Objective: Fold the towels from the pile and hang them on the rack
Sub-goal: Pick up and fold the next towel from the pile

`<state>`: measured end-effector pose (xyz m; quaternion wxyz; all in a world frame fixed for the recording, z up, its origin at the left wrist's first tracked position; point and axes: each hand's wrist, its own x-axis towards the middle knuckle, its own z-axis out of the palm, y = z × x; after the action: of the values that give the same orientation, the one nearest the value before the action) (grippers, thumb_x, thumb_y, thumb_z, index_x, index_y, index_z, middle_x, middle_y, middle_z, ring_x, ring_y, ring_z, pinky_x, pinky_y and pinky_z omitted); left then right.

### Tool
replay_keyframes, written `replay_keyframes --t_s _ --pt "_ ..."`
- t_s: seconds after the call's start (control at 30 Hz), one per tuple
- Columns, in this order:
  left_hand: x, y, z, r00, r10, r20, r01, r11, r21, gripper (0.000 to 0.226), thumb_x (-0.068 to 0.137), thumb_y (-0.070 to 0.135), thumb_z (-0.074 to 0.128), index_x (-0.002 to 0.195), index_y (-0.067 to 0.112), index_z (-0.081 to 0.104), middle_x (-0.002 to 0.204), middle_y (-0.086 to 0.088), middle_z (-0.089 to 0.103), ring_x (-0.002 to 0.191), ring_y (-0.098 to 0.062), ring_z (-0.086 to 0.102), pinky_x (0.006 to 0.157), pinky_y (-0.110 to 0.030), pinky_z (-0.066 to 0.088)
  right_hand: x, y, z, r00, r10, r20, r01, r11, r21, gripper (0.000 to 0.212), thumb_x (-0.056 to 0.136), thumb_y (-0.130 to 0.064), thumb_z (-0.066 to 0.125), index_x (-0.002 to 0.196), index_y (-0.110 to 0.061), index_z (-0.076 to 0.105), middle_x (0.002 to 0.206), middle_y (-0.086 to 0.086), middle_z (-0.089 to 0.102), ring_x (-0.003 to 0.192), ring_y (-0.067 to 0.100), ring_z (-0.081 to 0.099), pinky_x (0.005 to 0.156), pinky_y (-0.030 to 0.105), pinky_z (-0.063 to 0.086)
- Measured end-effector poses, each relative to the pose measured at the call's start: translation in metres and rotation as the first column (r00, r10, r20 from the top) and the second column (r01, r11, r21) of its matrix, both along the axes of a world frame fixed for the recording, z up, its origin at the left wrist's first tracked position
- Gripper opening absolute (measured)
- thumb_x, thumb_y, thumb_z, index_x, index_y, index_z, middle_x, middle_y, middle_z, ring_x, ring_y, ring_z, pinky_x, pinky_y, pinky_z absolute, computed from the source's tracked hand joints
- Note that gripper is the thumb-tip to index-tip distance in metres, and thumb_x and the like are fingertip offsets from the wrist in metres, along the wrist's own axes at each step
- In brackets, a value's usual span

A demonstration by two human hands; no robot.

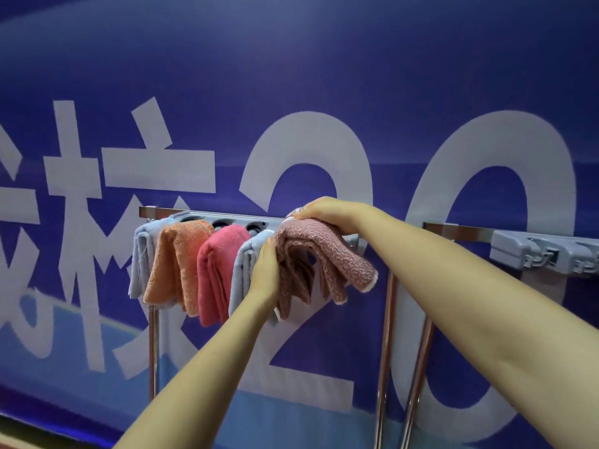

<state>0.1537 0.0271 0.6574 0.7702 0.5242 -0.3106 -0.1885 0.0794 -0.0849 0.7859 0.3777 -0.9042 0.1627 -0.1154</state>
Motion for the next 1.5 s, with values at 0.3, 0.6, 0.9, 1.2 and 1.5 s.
replay_keyframes --t_s 0.3,0.6,0.9,1.2,1.5 --pt "0.017 -0.022 -0.006 0.984 0.089 0.154 -0.090 0.996 -0.001 0.040 0.088 0.049 0.039 0.091 0.021 0.068 0.099 0.001 0.072 0.099 -0.017 0.064 0.099 -0.047 0.047 0.008 -0.025 -0.009 0.997 -0.070 -0.041 0.060 0.975 -0.216 0.020 0.082 -0.042 0.068 0.080 -0.023 0.071 0.088 -0.010 0.071 0.086 0.015 0.066 0.082 0.033 0.053" --pt "0.012 -0.030 -0.015 0.994 0.101 0.048 -0.095 0.988 -0.122 0.036 0.093 0.036 0.041 0.071 0.021 0.065 0.073 0.006 0.066 0.074 -0.013 0.059 0.077 -0.038 0.049 0.016 -0.029 -0.034 0.953 -0.090 0.289 0.268 0.693 -0.669 0.037 0.081 -0.048 0.068 0.106 -0.022 0.059 0.102 -0.005 0.053 0.097 0.012 0.044 0.079 0.032 0.041" --pt "0.001 -0.036 -0.013 1.000 -0.013 0.029 0.017 0.988 -0.150 0.047 0.104 0.041 0.029 0.103 0.016 0.069 0.095 -0.002 0.074 0.088 -0.008 0.069 0.075 -0.020 0.053 -0.001 0.004 -0.058 0.940 -0.193 0.282 0.326 0.751 -0.574 0.045 0.090 -0.054 0.047 0.104 -0.018 0.071 0.102 0.011 0.066 0.097 0.027 0.062 0.083 0.037 0.050" --pt "0.001 -0.027 -0.014 0.976 -0.210 -0.062 0.204 0.975 -0.088 0.065 0.102 0.052 0.019 0.113 0.010 0.067 0.097 -0.011 0.075 0.093 -0.018 0.071 0.075 -0.026 0.057 -0.011 0.006 -0.113 0.878 -0.111 0.466 0.295 0.893 -0.341 0.046 0.103 -0.031 0.038 0.148 -0.021 0.035 0.142 0.001 0.035 0.131 0.018 0.040 0.100 0.028 0.034" --pt "0.001 -0.024 -0.023 0.977 -0.184 -0.104 0.171 0.978 -0.116 0.066 0.097 0.061 0.029 0.130 0.012 0.060 0.124 -0.015 0.065 0.118 -0.027 0.061 0.108 -0.047 0.041 -0.017 0.016 -0.142 0.746 -0.245 0.619 0.318 0.948 -0.008 0.045 0.100 -0.031 0.047 0.145 -0.029 0.041 0.141 0.000 0.052 0.126 0.008 0.046 0.089 0.011 0.035"
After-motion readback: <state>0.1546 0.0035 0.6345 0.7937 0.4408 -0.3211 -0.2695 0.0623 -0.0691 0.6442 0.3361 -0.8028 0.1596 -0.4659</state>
